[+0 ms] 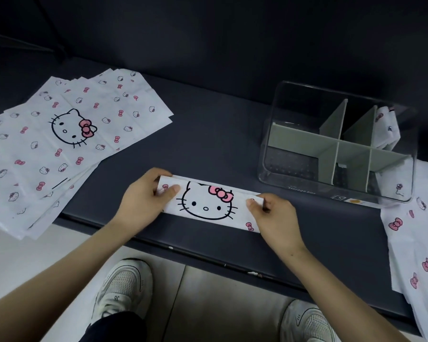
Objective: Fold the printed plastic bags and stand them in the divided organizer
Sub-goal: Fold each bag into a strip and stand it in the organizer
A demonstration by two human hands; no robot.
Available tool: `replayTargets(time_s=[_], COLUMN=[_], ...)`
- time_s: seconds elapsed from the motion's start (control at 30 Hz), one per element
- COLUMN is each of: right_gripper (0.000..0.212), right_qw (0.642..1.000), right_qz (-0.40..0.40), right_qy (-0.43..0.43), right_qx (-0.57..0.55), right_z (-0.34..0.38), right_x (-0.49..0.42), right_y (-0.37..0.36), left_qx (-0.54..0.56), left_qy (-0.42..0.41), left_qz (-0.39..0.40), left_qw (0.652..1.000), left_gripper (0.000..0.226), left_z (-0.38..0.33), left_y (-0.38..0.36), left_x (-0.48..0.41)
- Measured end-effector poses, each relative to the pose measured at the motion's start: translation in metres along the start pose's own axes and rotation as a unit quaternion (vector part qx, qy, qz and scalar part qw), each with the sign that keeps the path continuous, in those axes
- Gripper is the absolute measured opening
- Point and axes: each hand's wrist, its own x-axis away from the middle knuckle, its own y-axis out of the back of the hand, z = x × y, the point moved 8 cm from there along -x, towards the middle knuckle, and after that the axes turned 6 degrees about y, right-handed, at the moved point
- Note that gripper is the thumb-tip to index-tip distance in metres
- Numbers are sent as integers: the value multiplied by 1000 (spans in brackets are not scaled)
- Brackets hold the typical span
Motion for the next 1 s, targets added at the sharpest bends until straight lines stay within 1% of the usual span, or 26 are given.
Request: replayTargets(time_s=[0.1,0.17,0.27,0.33,0.4,0.47,0.53,0.6,0.7,0.8,0.9,0.97,1.0], right_gripper=[21,21,42,47,48,50,51,52,53,52,50,42,30], right_qw=[998,993,988,988,988,989,990,991,991,992,990,989,986], right_qz=[-36,-41,-46,-50,-52,-54,-52,-50,-55,-54,-61,-55,-50], right_qy=[19,37,28,19,18,20,19,25,26,26,24,15,17], right_qx=[39,105,148,147,145,139,129,124,116,116,124,139,156], right_z=[12,18,15,14,15,15,15,16,15,14,10,10,11], right_x=[2,0,-7,-8,-7,-5,-5,-4,-6,-6,-8,-10,-10], right_y=[4,4,3,3,2,3,3,2,3,2,2,2,1], left_qx=[-38,-67,-101,-134,-209,-274,-281,-267,-283,-342,-374,-385,-387], left_qy=[-25,-41,-48,-58,-106,-184,-267,-307,-279,-246,-223,-217,-217], left_qz=[-78,-104,-125,-147,-189,-223,-185,-120,-45,-23,-16,-19,-22], left_qw=[996,991,986,978,954,917,903,906,916,907,900,897,896], left_gripper=[16,16,16,21,30,32,33,36,47,60,62,63,63], left_z=[-3,-7,-14,-19,-27,-39,-45,-45,-39,-31,-26,-25,-25], left_y=[1,1,-1,-1,-1,-6,-21,-39,-61,-70,-73,-74,-74], left_x=[2,4,7,8,12,19,24,29,29,26,23,23,23])
